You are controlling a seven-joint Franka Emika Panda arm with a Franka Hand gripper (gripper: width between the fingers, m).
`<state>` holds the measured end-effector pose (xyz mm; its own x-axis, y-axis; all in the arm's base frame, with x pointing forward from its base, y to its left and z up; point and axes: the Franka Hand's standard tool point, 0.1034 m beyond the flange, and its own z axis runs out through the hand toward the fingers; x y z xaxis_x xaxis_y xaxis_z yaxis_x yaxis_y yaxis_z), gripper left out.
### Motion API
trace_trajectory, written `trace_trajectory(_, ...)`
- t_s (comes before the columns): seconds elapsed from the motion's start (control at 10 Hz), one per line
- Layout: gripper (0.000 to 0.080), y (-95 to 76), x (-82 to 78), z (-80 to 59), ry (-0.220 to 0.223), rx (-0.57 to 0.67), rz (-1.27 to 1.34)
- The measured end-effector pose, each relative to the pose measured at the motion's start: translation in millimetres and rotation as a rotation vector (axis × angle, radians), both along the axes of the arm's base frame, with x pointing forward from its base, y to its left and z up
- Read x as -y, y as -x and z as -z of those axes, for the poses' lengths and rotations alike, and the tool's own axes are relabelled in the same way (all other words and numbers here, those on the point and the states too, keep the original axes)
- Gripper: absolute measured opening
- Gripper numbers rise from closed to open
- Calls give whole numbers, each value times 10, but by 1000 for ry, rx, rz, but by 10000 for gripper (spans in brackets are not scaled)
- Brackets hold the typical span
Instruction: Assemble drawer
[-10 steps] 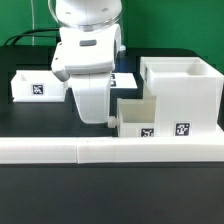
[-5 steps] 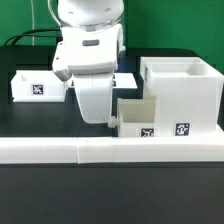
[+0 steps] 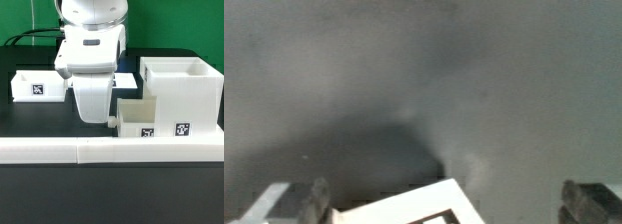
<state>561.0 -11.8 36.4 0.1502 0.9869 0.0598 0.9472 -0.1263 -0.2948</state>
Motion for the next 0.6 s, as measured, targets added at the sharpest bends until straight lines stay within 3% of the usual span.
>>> trace_trajectory(0.6,649,9,14,36,-16,6,-49)
